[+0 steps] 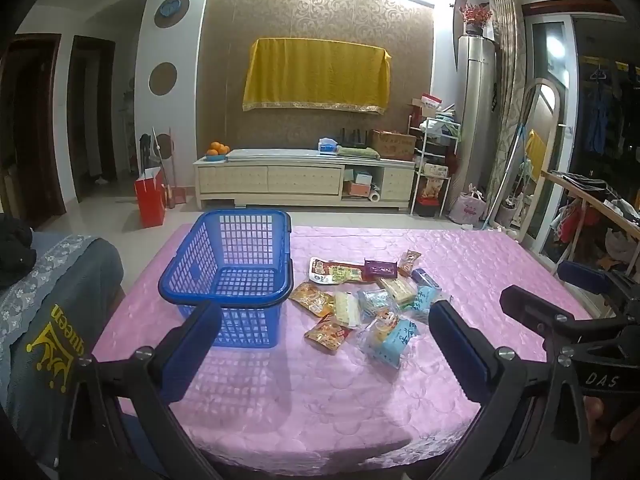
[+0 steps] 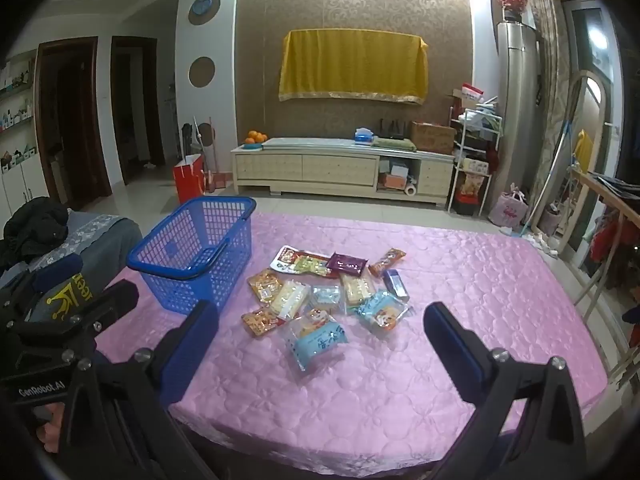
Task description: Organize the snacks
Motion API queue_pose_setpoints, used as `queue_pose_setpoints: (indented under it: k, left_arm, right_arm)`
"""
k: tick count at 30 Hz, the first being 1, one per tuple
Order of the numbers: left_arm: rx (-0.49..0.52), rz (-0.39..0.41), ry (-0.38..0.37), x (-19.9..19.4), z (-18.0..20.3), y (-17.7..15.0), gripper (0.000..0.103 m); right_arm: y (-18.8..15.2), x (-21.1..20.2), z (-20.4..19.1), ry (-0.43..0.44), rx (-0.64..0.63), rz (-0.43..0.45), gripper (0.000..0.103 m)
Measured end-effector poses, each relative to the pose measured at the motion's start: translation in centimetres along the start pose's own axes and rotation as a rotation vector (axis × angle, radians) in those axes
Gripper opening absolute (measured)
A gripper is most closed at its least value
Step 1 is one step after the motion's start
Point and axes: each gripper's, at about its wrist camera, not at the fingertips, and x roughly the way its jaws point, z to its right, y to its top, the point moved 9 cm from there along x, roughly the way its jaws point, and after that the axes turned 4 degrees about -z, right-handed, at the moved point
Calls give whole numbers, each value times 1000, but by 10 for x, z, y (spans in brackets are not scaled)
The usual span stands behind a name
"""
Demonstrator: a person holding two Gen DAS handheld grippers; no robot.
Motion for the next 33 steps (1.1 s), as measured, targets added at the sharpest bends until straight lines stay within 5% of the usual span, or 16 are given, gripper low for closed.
queue_pose_setpoints:
  k: [33]
  left_arm:
    - [-5, 2, 3, -5, -7, 3, 103]
  right_arm:
    - [-8, -1, -2, 15, 10, -20, 103]
